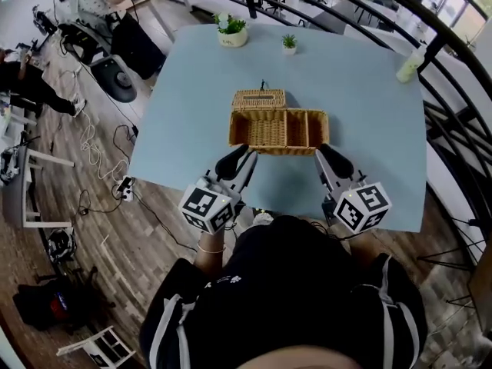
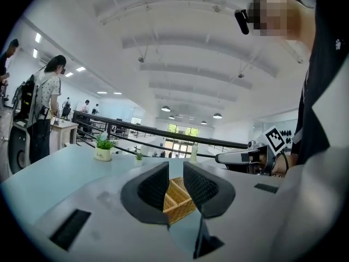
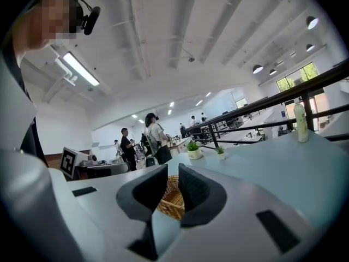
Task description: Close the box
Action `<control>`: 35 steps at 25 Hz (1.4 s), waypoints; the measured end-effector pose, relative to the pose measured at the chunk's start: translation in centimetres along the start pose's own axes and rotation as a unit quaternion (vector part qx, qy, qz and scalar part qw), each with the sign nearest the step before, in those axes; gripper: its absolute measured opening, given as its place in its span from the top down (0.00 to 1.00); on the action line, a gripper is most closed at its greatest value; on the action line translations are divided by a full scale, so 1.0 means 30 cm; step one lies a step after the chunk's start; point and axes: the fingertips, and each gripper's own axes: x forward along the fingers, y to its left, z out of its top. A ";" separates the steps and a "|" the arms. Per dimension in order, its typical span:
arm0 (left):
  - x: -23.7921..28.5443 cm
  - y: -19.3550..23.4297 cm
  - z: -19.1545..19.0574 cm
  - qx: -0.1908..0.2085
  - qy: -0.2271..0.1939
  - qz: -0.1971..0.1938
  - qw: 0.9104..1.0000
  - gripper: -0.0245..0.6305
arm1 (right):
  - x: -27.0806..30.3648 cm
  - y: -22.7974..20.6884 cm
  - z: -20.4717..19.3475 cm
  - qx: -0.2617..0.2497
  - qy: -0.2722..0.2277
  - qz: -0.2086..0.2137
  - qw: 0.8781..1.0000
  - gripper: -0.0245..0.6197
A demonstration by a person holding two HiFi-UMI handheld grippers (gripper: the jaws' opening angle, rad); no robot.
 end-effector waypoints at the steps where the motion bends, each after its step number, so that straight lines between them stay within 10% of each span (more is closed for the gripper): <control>1: 0.005 0.022 0.001 -0.003 0.001 -0.003 1.000 0.87 | 0.015 0.000 0.001 0.001 0.001 -0.005 1.000 0.87; 35: 0.164 0.665 -0.017 -0.120 0.072 -0.067 0.988 0.83 | 0.333 0.011 0.005 0.011 0.014 -0.125 0.992 0.86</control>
